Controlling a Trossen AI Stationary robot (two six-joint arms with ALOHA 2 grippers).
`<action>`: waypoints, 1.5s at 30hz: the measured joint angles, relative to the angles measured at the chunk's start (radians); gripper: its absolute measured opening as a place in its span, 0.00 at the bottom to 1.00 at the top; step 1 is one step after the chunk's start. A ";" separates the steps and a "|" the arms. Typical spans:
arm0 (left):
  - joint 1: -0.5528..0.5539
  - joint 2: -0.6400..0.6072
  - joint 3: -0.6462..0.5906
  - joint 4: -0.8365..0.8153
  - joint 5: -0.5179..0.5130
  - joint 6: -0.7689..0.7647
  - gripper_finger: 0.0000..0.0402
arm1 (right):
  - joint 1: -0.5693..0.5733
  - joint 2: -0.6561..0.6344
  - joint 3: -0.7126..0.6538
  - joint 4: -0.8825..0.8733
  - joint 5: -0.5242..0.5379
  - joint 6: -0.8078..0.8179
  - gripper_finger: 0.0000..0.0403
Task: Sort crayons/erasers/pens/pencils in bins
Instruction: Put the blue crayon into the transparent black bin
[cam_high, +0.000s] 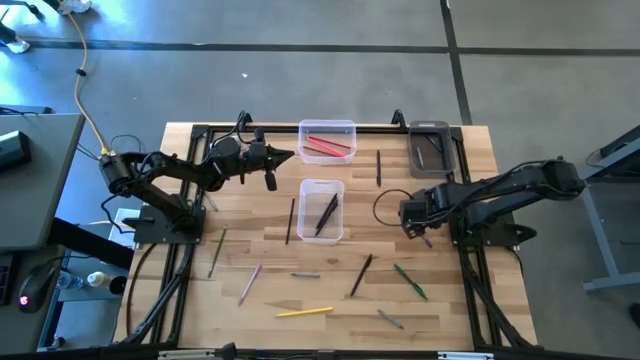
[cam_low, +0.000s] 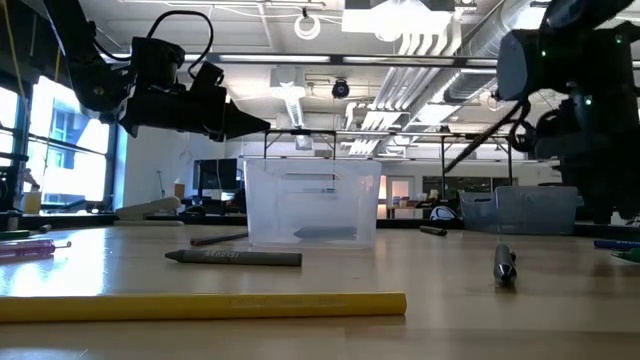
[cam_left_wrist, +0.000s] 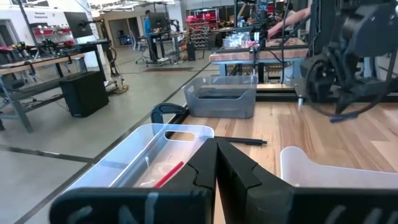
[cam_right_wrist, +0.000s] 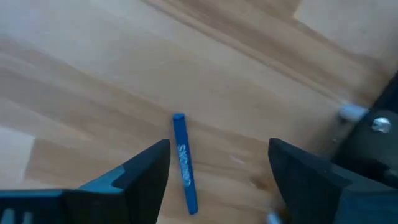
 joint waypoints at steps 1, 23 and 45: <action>0.000 0.000 0.000 0.000 0.000 0.000 0.00 | 0.000 0.000 -0.019 0.026 -0.012 -0.005 0.64; 0.000 0.000 0.000 0.000 0.000 0.000 0.00 | 0.000 -0.002 -0.126 0.224 -0.066 -0.060 0.12; 0.000 0.000 0.000 0.000 0.000 0.000 0.00 | -0.295 0.001 0.413 -0.079 0.177 -0.349 0.04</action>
